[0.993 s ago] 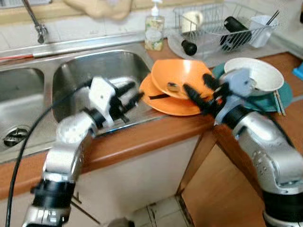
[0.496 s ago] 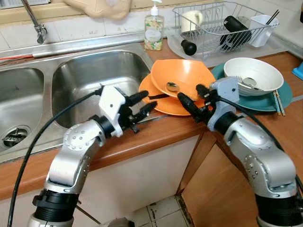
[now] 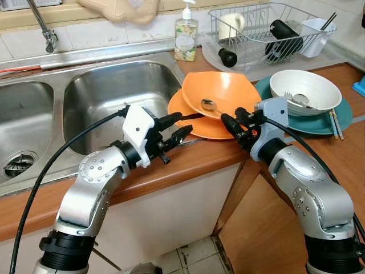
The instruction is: Kitchen organization
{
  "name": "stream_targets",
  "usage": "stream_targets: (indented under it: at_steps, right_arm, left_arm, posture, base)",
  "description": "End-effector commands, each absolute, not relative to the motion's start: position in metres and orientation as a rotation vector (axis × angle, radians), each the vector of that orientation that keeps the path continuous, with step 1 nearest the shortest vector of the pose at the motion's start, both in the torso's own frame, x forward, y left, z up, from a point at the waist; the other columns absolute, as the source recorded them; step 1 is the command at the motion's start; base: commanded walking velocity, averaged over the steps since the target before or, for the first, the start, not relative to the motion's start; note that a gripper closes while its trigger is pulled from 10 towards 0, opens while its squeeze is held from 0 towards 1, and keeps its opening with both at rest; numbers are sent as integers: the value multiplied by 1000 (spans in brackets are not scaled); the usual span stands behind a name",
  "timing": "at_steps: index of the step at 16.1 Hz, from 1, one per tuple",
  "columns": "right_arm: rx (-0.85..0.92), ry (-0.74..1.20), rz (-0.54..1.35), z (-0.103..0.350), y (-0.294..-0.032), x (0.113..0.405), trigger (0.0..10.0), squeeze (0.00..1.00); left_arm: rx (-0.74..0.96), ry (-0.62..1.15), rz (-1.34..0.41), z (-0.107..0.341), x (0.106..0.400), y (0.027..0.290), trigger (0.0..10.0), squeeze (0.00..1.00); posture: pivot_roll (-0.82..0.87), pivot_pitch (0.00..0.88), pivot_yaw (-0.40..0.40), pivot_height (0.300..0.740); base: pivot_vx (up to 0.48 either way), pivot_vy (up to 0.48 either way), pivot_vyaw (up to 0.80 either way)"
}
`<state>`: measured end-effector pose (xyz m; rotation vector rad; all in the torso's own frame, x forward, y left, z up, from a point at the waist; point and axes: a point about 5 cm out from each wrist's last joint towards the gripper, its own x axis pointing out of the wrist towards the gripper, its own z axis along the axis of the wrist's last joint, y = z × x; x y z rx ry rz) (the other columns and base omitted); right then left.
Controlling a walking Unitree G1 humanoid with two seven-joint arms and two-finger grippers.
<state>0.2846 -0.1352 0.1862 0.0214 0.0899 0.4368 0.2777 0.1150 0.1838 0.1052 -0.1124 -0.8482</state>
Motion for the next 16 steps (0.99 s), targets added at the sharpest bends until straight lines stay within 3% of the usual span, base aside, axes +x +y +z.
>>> stream_targets:
  at_steps: [1, 12, 16]
  right_arm:
    - [42, 115, 433, 184, -136, 286, 0, 0]
    - [16, 56, 463, 199, -139, 290, 0, 0]
    - [-3, -20, 519, 221, -139, 291, 0, 0]
  left_arm:
    - [113, -114, -859, 186, 275, 114, 10000, 0]
    - [138, -157, -818, 192, 281, 117, 10000, 0]
    - [284, -258, -791, 206, 291, 115, 10000, 0]
  posture:
    - [-76, 0, 50, 740]
    - [-83, 0, 54, 740]
    - [-80, 0, 50, 740]
  base:
    - [0, 0, 0]
    - [0, 0, 0]
    - [0, 0, 0]
